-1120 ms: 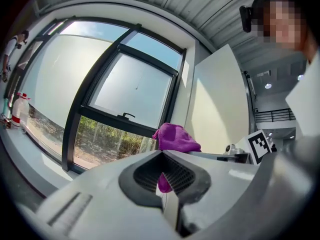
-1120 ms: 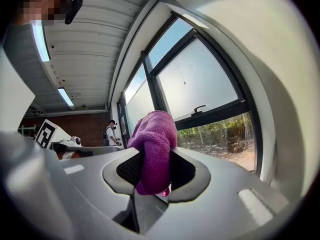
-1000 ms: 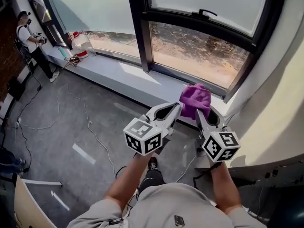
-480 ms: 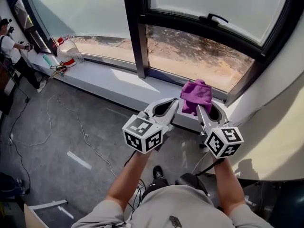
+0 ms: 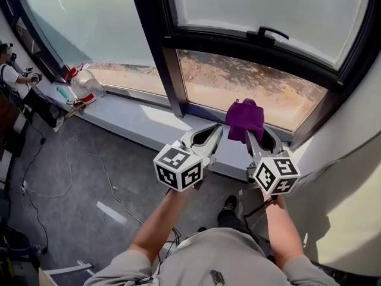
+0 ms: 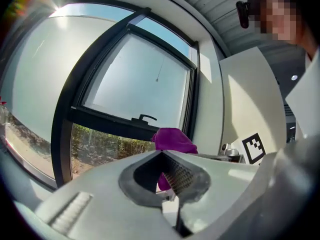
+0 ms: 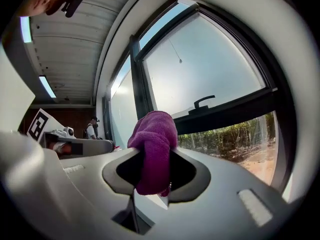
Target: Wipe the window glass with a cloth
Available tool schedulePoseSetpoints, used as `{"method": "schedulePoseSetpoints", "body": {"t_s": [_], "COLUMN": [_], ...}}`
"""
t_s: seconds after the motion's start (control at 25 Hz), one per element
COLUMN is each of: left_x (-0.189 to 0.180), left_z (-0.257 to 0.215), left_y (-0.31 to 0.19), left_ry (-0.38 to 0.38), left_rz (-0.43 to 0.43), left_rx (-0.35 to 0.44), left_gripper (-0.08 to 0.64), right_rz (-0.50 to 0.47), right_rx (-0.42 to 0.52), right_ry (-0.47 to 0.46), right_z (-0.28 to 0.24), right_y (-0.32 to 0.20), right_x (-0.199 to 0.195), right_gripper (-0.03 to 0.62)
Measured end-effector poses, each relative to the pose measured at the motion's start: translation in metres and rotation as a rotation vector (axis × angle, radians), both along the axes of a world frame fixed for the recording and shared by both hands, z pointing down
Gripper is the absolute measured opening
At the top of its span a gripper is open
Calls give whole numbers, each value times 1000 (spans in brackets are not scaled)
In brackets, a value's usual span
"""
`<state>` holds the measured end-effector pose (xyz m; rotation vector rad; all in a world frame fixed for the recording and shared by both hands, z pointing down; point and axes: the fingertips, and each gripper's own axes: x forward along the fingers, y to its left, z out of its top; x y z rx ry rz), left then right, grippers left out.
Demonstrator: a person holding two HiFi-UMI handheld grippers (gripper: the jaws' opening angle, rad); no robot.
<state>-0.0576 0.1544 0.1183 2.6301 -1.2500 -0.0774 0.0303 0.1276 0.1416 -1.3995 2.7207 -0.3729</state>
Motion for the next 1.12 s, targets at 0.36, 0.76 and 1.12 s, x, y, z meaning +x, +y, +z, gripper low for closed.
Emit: {"method": "schedulePoseSetpoints", "body": {"t_s": [0.36, 0.76, 1.12], "left_x": [59, 159, 213], "left_z": [17, 97, 169], "left_y": [-119, -225, -291], "left_ry": [-84, -116, -110], "left_rz": [35, 306, 521], "left_rx": [-38, -93, -48], "left_gripper": [0, 0, 0], "right_rz": [88, 470, 875], "right_rx": [-62, -138, -161], "right_ry": [-27, 27, 37], "right_z": [34, 110, 158], "right_y": [-123, -202, -266], "right_x": [69, 220, 337], "right_gripper": [146, 146, 146]}}
